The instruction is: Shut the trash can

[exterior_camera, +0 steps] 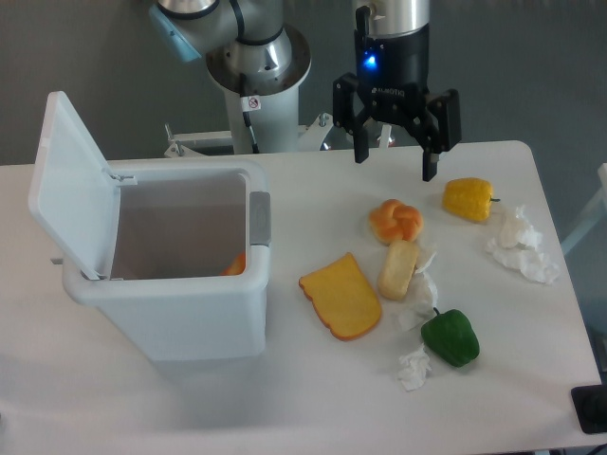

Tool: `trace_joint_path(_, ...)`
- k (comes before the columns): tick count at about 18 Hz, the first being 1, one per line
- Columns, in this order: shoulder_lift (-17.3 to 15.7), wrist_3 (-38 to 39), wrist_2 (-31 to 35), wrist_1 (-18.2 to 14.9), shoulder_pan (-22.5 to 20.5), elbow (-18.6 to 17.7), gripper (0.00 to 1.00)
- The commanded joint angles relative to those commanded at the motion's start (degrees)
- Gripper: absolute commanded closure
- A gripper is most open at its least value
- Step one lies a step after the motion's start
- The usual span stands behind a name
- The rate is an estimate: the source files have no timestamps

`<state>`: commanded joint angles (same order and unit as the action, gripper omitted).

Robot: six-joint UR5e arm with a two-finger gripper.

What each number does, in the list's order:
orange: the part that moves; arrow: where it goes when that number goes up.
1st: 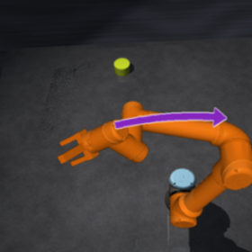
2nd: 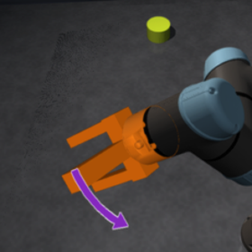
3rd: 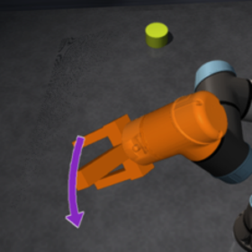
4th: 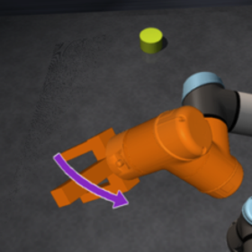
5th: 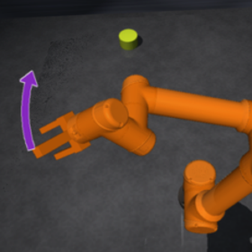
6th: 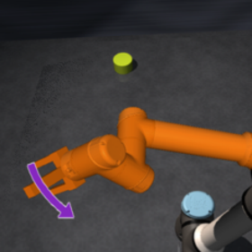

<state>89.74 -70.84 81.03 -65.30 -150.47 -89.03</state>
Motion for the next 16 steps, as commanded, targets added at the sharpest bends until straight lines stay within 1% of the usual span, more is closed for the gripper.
trace_joint_path(4, 0.0, -0.17, -0.17, 0.09, 0.0, 0.0, 0.0)
trace_joint_path(7, 0.35, -0.26, -1.93, 0.61, 0.0, 0.61, 0.0)
trace_joint_path(10, 0.53, 0.79, -2.02, 0.61, 0.0, 1.23, 0.0)
trace_joint_path(13, 0.53, 4.03, -2.02, 0.53, 0.09, 1.76, 0.0)
trace_joint_path(16, 0.35, 5.71, -2.2, 0.62, 0.09, 2.11, 0.0)
